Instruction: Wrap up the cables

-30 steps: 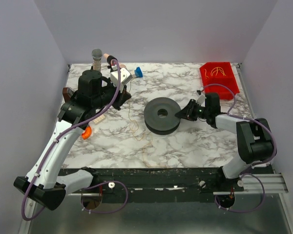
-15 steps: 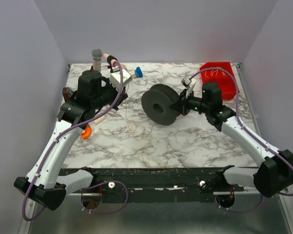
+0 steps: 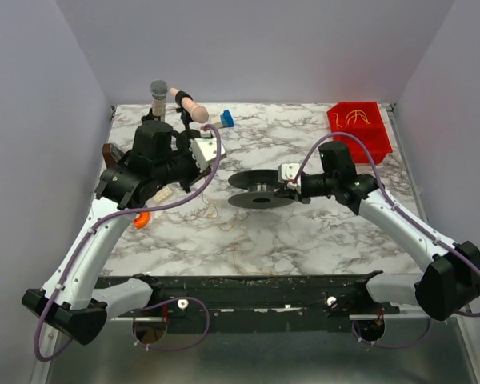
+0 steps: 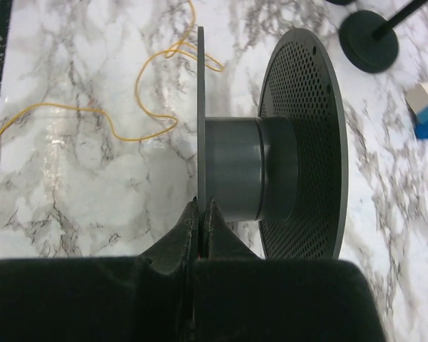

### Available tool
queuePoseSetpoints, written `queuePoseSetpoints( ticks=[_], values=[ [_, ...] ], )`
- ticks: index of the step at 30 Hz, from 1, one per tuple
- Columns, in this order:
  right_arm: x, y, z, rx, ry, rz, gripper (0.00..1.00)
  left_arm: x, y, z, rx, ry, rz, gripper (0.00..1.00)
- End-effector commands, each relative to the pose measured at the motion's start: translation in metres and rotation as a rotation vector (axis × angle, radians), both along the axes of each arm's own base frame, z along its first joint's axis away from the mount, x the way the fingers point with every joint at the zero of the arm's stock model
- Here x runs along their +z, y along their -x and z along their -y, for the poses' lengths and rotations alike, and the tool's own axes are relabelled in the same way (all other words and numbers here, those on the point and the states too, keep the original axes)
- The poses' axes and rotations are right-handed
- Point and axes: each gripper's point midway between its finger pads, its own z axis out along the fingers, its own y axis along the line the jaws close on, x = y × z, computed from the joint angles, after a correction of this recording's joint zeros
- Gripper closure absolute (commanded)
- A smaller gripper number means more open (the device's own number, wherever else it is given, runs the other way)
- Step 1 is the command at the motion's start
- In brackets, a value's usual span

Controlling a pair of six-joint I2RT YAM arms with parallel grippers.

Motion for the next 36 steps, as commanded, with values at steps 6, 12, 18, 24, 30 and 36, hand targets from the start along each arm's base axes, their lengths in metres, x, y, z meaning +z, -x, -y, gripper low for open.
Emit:
queuePoseSetpoints(
  ticks=[6, 12, 18, 24, 30, 36],
  values=[
    [0.012, 0.026, -0.018, 0.329, -0.042, 0.145, 0.99, -0.047, 0.027, 0.06, -0.256, -0.169, -0.002, 1.0],
    [0.007, 0.029, -0.019, 0.38, -0.016, 0.098, 0.99, -0.063, 0.03, 0.077, -0.283, -0.168, 0.01, 1.0],
    [-0.001, 0.036, -0.02, 0.406, -0.034, 0.086, 0.99, -0.101, 0.026, 0.094, -0.294, -0.203, -0.042, 1.0],
    [-0.01, 0.042, -0.023, 0.428, -0.067, 0.037, 0.99, -0.11, 0.025, 0.114, -0.353, -0.152, -0.056, 1.0],
    [-0.012, 0.045, -0.024, 0.412, -0.099, 0.035, 0.76, -0.139, 0.031, 0.11, -0.339, -0.19, -0.171, 1.0],
    [-0.015, 0.039, -0.028, 0.381, -0.112, 0.001, 0.55, -0.161, 0.037, 0.1, -0.28, -0.218, -0.262, 1.0]
  ],
)
